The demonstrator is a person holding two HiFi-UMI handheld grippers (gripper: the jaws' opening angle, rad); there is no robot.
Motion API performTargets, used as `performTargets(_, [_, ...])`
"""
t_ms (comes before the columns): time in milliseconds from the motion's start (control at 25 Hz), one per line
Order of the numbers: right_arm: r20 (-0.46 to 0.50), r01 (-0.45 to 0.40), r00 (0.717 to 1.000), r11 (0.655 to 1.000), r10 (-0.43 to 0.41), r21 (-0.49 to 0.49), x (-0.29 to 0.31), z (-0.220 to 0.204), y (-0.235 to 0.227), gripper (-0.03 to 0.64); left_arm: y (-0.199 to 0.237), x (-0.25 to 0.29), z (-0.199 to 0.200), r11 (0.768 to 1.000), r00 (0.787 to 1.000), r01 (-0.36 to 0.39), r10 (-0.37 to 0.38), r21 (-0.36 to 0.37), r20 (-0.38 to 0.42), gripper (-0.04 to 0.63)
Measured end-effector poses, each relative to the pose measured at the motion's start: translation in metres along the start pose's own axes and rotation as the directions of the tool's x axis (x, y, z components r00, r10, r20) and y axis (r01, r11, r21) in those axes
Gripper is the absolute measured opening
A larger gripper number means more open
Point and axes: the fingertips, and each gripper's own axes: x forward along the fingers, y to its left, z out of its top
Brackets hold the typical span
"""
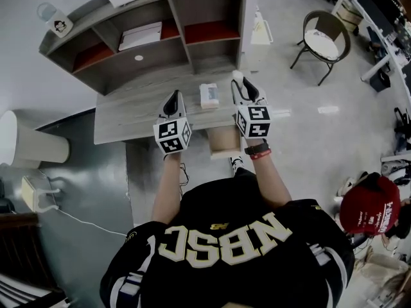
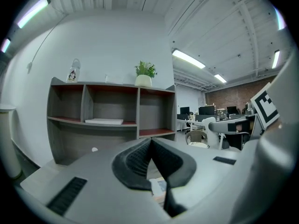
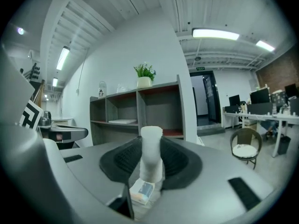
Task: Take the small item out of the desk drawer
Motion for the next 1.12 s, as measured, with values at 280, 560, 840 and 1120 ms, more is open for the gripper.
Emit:
performTargets(280, [0.066,-0.004,0.998,0.999,0.006,-0.035,-0.003,0.035,0.000,0.121,-0.001,-0.003,0.044,0.999,0.997,-0.017,0.015,0.027,0.082,0.008])
performTargets(560, [0.160,0.002,0.987,0.997,0.011,-0.076,-0.011,0.082,0.008,0.121,-0.002,-0.002,0.071,0.999,0.989,-0.009,0.003,0.043,0.148,0.008])
performTargets(840, [0.200,0.011,0.980,0.996,0.006,-0.084,-0.021,0.103,0.005,0.121,-0.004,-0.004,0.091,0.999,0.981,-0.004,-0.004,0.041,0.192,0.008])
performTargets(1120, [0.186,0.011,0.983,0.998,0.002,-0.068,-0.018,0.096,0.003,0.121,-0.007,-0.005,0.099,0.999,0.979,0.008,-0.015,0.037,0.202,0.008])
